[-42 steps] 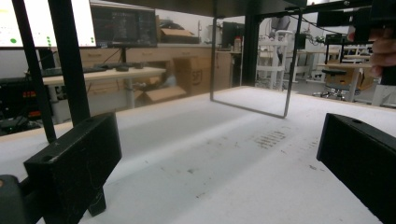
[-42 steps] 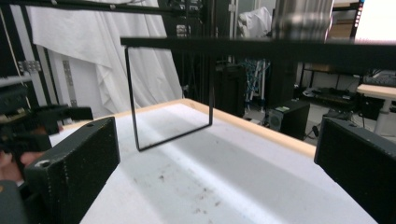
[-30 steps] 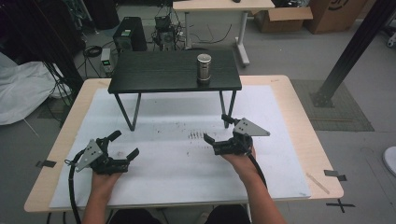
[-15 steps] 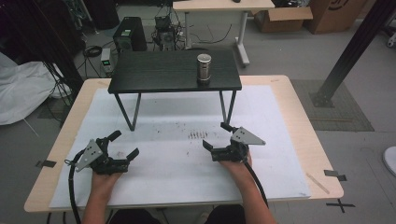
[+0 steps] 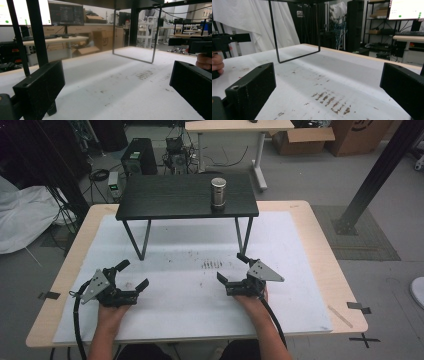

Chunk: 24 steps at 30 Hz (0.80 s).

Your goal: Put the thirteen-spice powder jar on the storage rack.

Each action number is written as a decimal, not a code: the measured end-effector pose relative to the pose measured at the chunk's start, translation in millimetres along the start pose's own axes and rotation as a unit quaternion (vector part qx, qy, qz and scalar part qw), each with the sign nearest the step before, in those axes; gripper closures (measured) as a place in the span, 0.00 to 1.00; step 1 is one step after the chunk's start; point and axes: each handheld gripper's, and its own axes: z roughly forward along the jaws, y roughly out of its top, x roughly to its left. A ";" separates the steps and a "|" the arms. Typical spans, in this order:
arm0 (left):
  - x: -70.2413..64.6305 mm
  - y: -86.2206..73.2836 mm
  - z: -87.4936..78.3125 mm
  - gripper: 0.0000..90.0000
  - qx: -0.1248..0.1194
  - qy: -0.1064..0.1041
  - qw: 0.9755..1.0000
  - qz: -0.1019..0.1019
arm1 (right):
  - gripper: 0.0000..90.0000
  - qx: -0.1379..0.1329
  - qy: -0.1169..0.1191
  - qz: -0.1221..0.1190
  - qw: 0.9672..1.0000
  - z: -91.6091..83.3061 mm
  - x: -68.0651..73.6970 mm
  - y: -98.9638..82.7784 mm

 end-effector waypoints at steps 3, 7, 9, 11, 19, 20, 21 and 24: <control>-0.1 -0.1 0.0 0.00 0.000 0.000 1.000 0.000 | 0.00 -0.015 -0.003 -0.017 1.000 -2.8 3.5 -1.5; 0.3 -0.1 0.0 0.00 0.001 0.000 1.000 -0.002 | 0.00 -0.027 -0.006 -0.023 0.999 -5.3 5.0 -2.6; 0.5 -0.1 0.0 0.00 0.000 0.000 1.000 -0.005 | 0.00 -0.024 -0.005 -0.027 0.999 -4.4 5.7 -2.4; 0.1 -0.1 0.0 0.00 0.001 0.001 1.000 -0.002 | 0.00 -0.022 -0.006 -0.023 0.999 -4.3 5.0 -2.4; -0.3 -0.1 0.0 0.00 0.000 0.001 1.000 0.000 | 0.00 -0.021 -0.005 -0.023 1.000 -4.2 4.8 -2.3; -0.4 -0.2 0.0 0.00 -0.001 0.002 1.000 0.001 | 0.00 -0.021 -0.005 -0.022 1.000 -4.2 4.7 -2.3; -0.5 -0.2 0.0 0.00 0.000 0.002 1.000 0.001 | 0.00 -0.021 -0.006 -0.022 1.000 -4.2 4.5 -2.3; -0.6 -0.2 0.1 0.00 0.000 0.002 1.000 0.000 | 0.00 -0.021 -0.005 -0.022 1.000 -4.2 4.7 -2.3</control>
